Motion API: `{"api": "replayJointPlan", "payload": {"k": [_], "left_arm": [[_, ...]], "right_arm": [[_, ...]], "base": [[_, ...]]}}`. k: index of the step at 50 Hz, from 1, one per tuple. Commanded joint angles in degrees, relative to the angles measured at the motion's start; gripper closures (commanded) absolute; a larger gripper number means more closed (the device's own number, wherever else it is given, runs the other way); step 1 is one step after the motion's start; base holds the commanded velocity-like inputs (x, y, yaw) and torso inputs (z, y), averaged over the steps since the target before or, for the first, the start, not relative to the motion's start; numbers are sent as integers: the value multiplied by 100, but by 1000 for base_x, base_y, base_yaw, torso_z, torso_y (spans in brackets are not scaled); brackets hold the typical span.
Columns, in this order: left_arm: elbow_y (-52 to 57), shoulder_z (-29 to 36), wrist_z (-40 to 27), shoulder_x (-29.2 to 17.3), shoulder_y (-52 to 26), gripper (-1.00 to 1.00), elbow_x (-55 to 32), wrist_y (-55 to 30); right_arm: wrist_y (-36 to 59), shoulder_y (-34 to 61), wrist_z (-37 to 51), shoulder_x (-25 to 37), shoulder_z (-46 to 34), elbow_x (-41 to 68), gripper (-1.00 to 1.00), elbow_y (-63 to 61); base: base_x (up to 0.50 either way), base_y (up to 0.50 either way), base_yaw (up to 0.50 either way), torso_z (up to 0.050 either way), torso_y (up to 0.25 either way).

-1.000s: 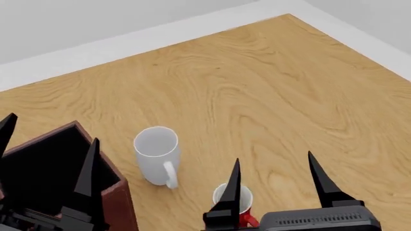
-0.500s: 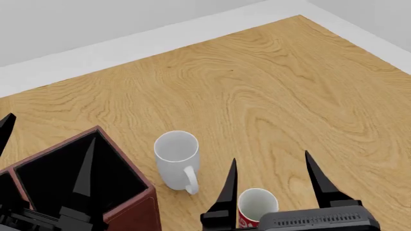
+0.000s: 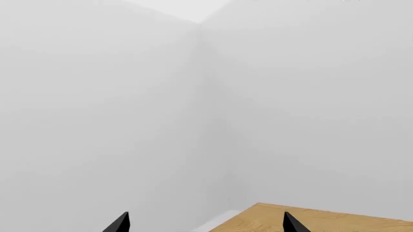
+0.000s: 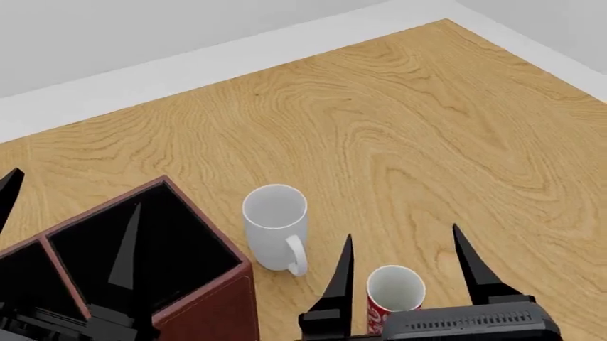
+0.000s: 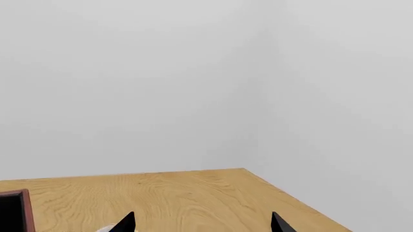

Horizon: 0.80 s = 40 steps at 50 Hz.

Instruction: Pick up the book and place it in the right compartment of the caddy.

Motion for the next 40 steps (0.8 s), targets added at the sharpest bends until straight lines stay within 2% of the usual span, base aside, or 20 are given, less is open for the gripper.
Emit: {"api": "replayJointPlan", "payload": {"k": [1, 4, 15, 20, 21, 24, 27, 28, 30, 32, 34, 40], "left_arm": [[-26, 14, -21, -13, -5, -100, -33, 16], [-34, 2, -33, -18, -13, -100, -41, 15], [195, -209, -140, 24, -45, -100, -342, -260], [628, -876, -218, 164, -227, -100, -1659, -1138], [666, -897, -236, 154, -271, -100, -1710, -1203], [978, -1342, -563, 157, -720, -100, -2621, -2021], [1189, -1805, -1093, 127, -1276, -100, -3629, -2844], [1231, -2123, -1431, 127, -1543, -100, -4426, -3178], [1245, -2377, -2142, 18, -1985, -100, -5348, -3665], [1096, -2592, -3082, -182, -2495, -100, -6966, -3764], [911, -2377, -4216, -538, -3086, -100, -8302, -3682], [815, -1234, -6117, -1259, -4547, -100, -10454, -3254]], "right_arm": [[-68, -17, -10, -1, 56, 101, -100, 47], [-105, -10, 10, 17, 22, 57, -100, 56], [-215, -26, -26, 26, 52, 171, -100, 66], [-218, -64, 14, 35, 112, 201, -100, -8], [-221, -74, 15, 40, 123, 212, -100, -20], [-156, -101, 45, 56, 152, 226, -100, -115], [-29, -86, 102, 65, 147, 196, -100, -174], [35, -76, 132, 71, 132, 166, -100, -196], [36, -88, 142, 65, 164, 196, -100, -238], [90, -98, 185, 65, 186, 188, -100, -305], [106, -126, 195, 77, 217, 210, -100, -375], [147, -233, 235, 89, 414, 334, -100, -559]], "base": [[-86, 54, -500, 0, 0], [-73, 47, -500, 0, 0], [0, 0, 0, 0, 0], [0, 0, 0, 0, 0], [0, 0, 0, 0, 0], [0, 0, 0, 0, 0], [0, 0, 0, 0, 0], [0, 0, 0, 0, 0], [0, 0, 0, 0, 0], [0, 0, 0, 0, 0], [0, 0, 0, 0, 0], [0, 0, 0, 0, 0]]}}
